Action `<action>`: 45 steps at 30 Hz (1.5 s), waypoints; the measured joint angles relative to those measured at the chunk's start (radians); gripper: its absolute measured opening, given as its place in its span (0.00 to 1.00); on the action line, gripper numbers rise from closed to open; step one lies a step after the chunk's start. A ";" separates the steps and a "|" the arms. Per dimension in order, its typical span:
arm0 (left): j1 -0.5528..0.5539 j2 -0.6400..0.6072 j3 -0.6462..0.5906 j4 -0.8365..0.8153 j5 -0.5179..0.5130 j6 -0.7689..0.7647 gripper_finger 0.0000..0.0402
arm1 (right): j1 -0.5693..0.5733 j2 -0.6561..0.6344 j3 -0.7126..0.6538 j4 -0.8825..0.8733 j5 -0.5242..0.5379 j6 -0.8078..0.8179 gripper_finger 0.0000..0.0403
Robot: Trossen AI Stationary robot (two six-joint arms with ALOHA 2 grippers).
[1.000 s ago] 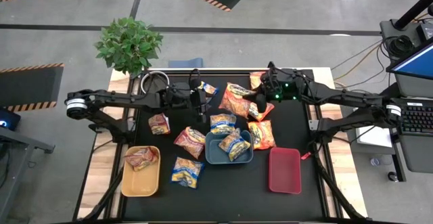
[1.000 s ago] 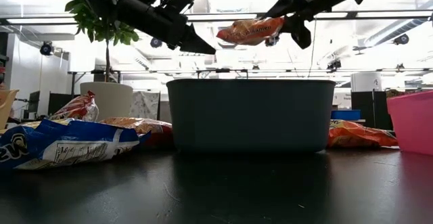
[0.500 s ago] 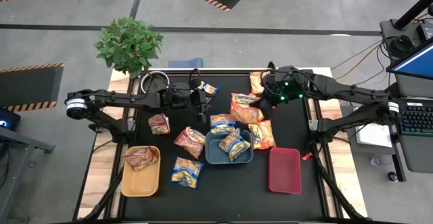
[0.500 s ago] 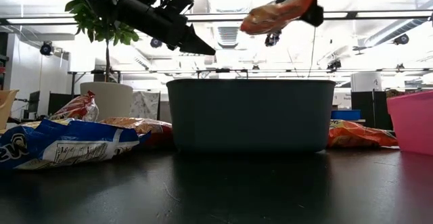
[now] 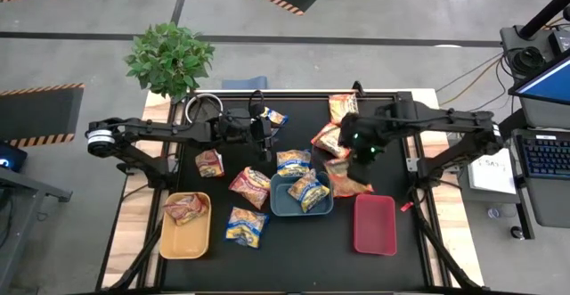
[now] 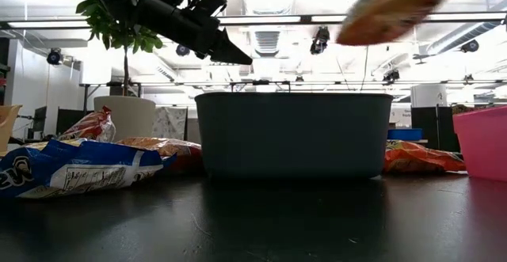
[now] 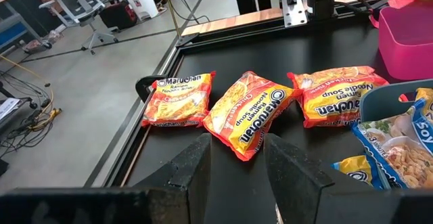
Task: Sort Maruchan noodles
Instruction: Put the top left orange noodle pack into the red bin
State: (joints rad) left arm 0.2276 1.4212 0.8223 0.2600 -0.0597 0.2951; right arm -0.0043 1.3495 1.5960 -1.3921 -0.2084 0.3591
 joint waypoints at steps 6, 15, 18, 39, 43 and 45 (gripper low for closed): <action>0.000 0.000 0.000 0.000 0.000 -0.002 0.30 | 0.095 0.041 0.024 -0.152 -0.001 0.046 0.27; 0.000 0.000 0.000 -0.003 0.000 -0.021 0.30 | 0.211 0.047 0.019 -0.178 -0.001 0.031 0.27; 0.000 0.000 0.000 -0.010 0.000 -0.025 0.30 | 0.247 0.048 0.019 -0.178 0.000 -0.016 0.27; 0.000 0.000 0.000 -0.039 0.000 -0.024 0.30 | 0.353 0.139 -0.090 -0.181 0.045 -0.284 0.27; 0.000 0.000 0.000 -0.039 0.000 -0.024 0.30 | 0.407 0.139 -0.146 -0.180 0.045 -0.353 0.27; 0.000 0.000 0.000 -0.039 0.000 -0.024 0.30 | 0.426 0.141 -0.172 -0.177 0.055 -0.383 0.27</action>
State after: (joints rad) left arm 0.2276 1.4216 0.8219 0.2209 -0.0601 0.2708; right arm 0.4221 1.4902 1.4244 -1.5695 -0.1534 -0.0241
